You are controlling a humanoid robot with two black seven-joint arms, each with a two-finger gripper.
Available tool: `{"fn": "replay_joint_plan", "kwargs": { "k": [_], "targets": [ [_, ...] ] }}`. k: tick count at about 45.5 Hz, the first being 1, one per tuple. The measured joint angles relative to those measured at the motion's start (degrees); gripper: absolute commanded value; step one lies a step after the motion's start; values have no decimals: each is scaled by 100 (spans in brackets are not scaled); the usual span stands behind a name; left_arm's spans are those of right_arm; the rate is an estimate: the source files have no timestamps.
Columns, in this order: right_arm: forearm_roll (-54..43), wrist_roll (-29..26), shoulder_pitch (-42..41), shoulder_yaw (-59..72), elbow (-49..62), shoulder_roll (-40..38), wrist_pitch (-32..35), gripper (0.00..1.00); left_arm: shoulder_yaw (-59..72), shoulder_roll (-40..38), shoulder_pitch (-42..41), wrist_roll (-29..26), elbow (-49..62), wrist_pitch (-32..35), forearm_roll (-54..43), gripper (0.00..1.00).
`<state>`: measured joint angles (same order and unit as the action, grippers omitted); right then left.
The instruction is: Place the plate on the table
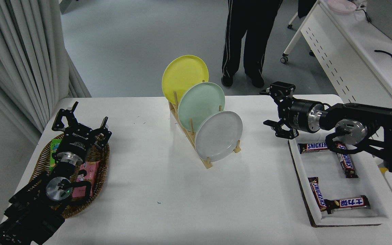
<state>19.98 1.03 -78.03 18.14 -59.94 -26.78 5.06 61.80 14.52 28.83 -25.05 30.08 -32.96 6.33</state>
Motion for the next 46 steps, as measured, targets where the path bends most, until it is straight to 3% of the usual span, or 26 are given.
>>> {"fn": "replay_joint_plan", "kwargs": {
  "k": [20, 39, 46],
  "targets": [
    [174, -655, -14, -197, 866, 988, -263, 100, 0, 1, 0, 0, -1, 0, 0, 100],
    [264, -764, 334, -675, 1340, 1440, -305, 99, 0, -1, 0, 0, -1, 0, 0, 100],
    [281, -775, 452, -830, 1434, 1553, -323, 94, 0, 0, 0, 0, 0, 0, 0, 100]
  ]
}}
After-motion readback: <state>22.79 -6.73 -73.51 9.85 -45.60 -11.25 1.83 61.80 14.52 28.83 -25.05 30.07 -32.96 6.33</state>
